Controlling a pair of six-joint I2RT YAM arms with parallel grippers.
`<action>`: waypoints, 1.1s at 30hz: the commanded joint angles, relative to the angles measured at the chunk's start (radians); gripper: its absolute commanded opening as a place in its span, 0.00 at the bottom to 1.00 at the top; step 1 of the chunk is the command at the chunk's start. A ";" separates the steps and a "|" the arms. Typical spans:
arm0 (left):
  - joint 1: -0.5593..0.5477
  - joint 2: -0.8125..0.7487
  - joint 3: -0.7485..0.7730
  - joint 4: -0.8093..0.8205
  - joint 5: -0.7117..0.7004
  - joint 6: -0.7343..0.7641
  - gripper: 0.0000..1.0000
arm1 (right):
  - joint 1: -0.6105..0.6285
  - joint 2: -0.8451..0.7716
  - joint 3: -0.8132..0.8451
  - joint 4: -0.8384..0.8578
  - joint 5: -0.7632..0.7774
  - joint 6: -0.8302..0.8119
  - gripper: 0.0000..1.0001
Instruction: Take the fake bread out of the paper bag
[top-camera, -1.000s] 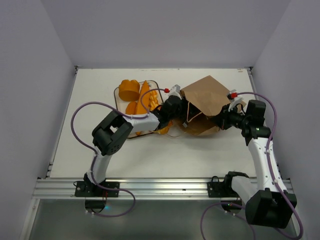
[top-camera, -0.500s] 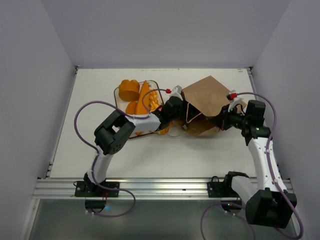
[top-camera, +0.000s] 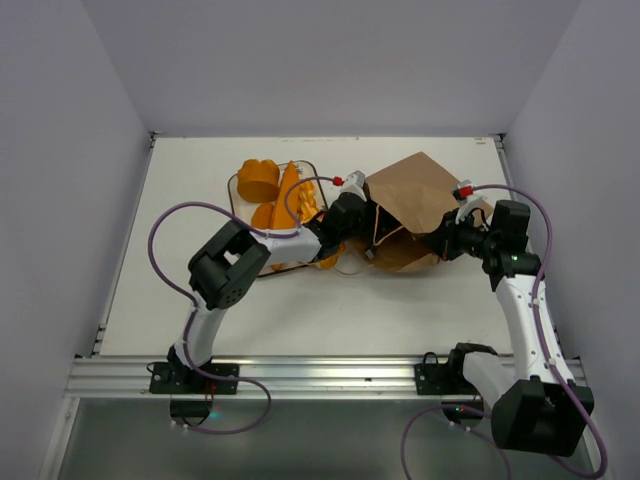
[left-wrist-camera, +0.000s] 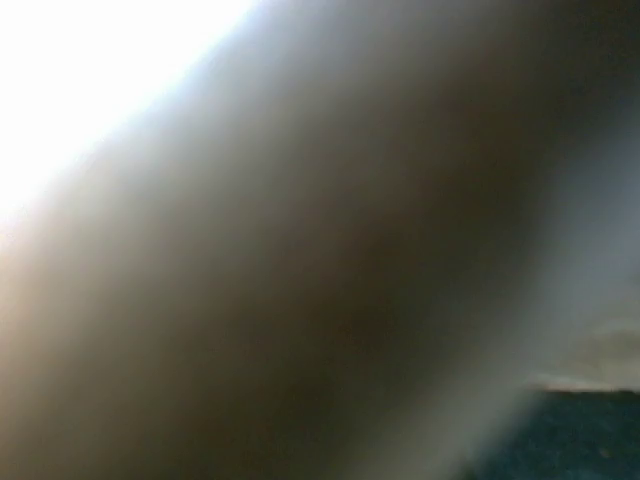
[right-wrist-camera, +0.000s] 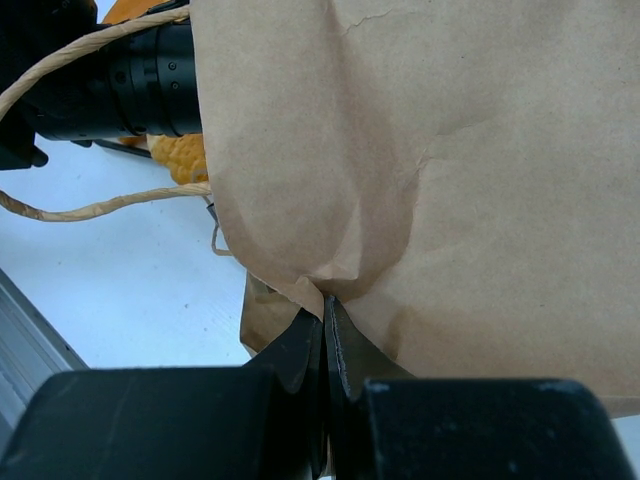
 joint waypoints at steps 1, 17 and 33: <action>-0.002 -0.069 0.008 0.002 -0.014 0.061 0.00 | 0.012 -0.001 0.020 -0.007 0.007 0.012 0.00; -0.014 -0.212 -0.132 -0.050 0.058 0.092 0.00 | 0.012 -0.021 0.001 0.103 0.248 0.111 0.00; -0.053 -0.399 -0.296 0.004 0.093 0.018 0.00 | 0.012 -0.030 -0.007 0.125 0.299 0.121 0.00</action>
